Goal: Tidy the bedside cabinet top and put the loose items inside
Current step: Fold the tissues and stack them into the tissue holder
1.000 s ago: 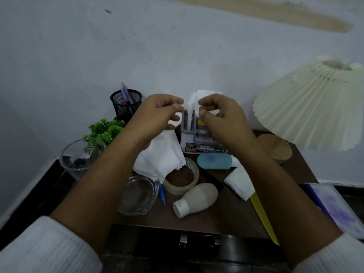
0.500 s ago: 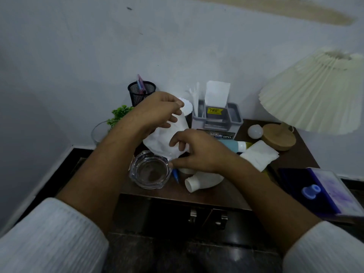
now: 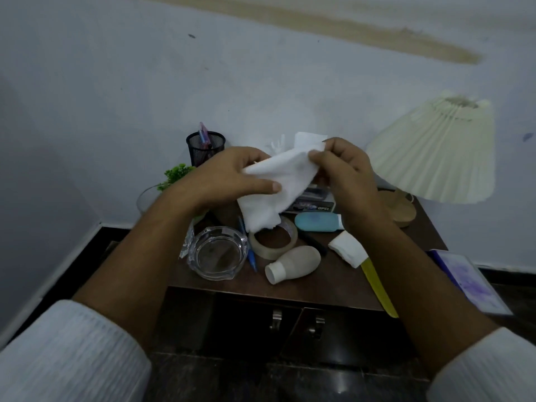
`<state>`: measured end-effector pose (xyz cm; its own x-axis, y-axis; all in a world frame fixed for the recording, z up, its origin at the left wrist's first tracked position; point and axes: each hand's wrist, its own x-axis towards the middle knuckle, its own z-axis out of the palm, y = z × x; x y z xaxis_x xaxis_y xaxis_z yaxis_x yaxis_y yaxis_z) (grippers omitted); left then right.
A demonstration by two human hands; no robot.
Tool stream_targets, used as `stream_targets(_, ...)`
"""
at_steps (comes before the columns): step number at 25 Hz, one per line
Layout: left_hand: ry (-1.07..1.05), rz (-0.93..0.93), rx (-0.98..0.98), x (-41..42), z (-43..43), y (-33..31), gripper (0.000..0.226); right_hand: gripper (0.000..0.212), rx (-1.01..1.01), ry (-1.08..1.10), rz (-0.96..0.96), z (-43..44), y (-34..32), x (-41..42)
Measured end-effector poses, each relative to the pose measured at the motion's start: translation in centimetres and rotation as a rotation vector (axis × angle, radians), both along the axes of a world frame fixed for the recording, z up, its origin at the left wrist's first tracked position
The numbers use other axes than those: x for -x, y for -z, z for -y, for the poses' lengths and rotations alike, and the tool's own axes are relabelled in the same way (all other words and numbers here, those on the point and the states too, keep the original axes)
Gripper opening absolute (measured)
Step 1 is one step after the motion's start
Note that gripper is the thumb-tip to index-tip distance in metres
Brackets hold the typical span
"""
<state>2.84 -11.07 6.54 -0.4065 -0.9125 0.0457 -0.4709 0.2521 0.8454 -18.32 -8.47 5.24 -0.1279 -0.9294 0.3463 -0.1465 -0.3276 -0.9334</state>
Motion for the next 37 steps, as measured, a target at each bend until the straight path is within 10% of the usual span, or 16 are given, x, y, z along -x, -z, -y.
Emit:
stream_targets(4,-0.124,-0.327,-0.113,1.0,0.2,0.7,0.021,0.024,-0.207,-0.027,0.237,-0.5,-0.1,1.4)
stream_targets(15,-0.277,-0.801,-0.253,2.7,0.6,0.7,0.03,0.024,-0.252,-0.109,0.129,-1.2,0.1,2.5)
stream_targets(27,-0.344,-0.603,-0.092,3.0,0.2,1.0,0.043,0.027,-0.187,0.118,0.037,-2.2,-0.7,2.6)
stream_targets(32,-0.308,-0.709,-0.141,3.0,0.4,0.7,0.017,0.027,-0.222,-0.172,0.052,-2.2,-1.4,3.5)
stream_targets(37,-0.075,-0.634,-0.171,2.6,-0.3,-0.1,0.047,0.021,-0.178,-0.042,-0.017,-1.7,-0.7,3.8)
